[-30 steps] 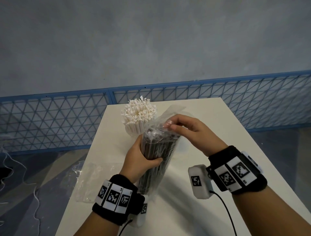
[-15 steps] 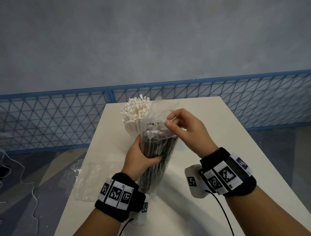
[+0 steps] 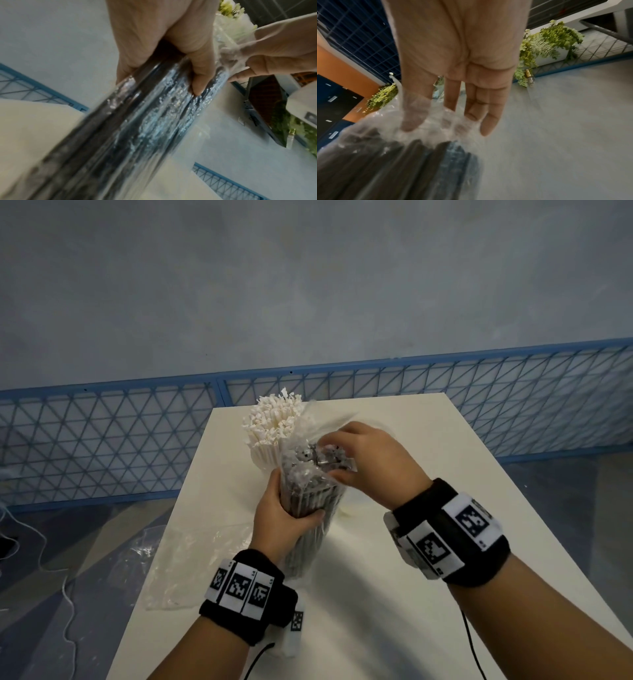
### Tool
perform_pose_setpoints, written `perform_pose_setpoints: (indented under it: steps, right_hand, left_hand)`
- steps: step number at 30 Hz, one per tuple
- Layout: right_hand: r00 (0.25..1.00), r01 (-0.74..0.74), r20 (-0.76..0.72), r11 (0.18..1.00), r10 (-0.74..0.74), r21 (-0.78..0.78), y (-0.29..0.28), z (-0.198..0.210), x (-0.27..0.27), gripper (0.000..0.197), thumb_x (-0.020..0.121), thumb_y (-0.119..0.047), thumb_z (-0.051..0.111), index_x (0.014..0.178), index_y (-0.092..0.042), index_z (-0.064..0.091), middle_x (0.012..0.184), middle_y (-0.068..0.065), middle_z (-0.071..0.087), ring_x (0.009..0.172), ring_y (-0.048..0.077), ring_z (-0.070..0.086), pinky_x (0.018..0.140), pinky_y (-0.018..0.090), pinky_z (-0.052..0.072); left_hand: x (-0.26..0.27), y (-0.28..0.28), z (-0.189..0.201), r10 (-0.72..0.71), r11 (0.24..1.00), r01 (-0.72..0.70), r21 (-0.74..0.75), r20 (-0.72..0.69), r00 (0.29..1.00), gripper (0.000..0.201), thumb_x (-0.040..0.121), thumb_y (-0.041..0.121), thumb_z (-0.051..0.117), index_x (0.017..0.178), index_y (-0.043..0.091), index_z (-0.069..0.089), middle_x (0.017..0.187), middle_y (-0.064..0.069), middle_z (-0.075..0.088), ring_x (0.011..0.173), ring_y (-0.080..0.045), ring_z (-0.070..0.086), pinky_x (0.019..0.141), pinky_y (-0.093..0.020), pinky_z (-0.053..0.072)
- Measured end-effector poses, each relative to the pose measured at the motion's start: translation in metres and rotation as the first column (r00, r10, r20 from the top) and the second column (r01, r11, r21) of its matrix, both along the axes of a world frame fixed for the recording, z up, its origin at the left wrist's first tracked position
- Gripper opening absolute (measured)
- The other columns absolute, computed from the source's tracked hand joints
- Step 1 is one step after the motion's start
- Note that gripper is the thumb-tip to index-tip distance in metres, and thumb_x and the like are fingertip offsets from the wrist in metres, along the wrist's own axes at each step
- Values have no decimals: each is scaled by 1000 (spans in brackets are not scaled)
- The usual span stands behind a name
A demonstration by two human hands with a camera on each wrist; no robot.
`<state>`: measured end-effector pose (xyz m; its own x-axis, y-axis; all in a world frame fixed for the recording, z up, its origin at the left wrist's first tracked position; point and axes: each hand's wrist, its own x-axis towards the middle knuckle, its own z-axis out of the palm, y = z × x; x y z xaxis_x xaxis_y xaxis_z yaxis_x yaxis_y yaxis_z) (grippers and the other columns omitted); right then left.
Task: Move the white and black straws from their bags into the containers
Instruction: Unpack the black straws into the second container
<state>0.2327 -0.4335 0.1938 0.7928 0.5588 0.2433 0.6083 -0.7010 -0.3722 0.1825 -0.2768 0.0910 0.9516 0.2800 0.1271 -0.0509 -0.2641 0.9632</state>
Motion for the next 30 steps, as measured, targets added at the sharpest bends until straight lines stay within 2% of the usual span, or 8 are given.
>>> perform_pose_setpoints:
  steps: [3,7,14,17,21,23,27,30]
  right_hand:
    - [1000,15,4,995,-15,-96,8,-9,2,38,84,-27,63,122,-25,56,117,4,57,108,24,54,82,32,45]
    - [986,66,148,994,-78,86,6,11,-5,31,84,-31,63,114,-25,61,108,2,62,98,22,58,74,29,41]
    - [944,19,311,958,-112,286,17,43,-14,28,80,-30,68,107,-20,66,104,2,65,94,21,60,71,24,38]
    - [972,15,225,978,-63,210,25,24,-9,32,80,-28,67,111,-21,65,108,3,63,96,24,60,74,31,44]
    - [998,-13,-63,996,19,89,30,-18,-1,39,81,-26,66,120,-27,60,116,4,61,103,23,58,83,30,43]
    - [993,2,-120,989,16,150,31,-40,1,32,80,-19,68,112,-21,65,108,6,63,98,24,60,80,26,42]
    - [989,105,-130,947,-67,305,29,-62,6,11,77,-7,69,88,-7,70,87,11,66,81,26,61,64,15,32]
    - [988,134,-118,915,-96,380,25,-70,8,6,75,-4,70,80,-7,70,81,10,68,76,25,61,65,14,36]
  left_hand:
    - [0,-5,-2,-31,999,29,-41,-37,999,71,60,-2,83,111,37,52,102,11,68,95,-4,66,85,-28,54]
    - [1,-3,26,-50,991,47,-128,-15,999,80,50,11,84,123,19,53,107,5,69,102,-14,66,86,-32,54]
    - [0,18,74,-98,992,105,-65,91,991,69,49,15,84,110,31,54,107,7,69,100,-5,66,82,-22,54]
    - [-1,27,51,-84,996,84,-6,58,995,71,52,16,85,114,32,53,106,10,68,98,0,64,81,-19,53]
    - [-5,35,12,-71,992,75,98,-44,996,71,52,20,83,108,44,48,105,15,65,93,9,61,78,-16,52]
    - [-7,33,-1,-71,991,78,106,-69,995,68,51,26,82,108,42,49,102,15,65,90,10,61,75,-16,51]
    - [0,23,-11,-50,995,56,79,-75,996,69,56,12,89,109,31,50,97,15,65,83,14,60,67,-6,46]
    - [6,21,-16,-40,997,46,63,-85,996,68,55,12,89,104,37,50,96,17,66,83,14,61,68,-5,46]
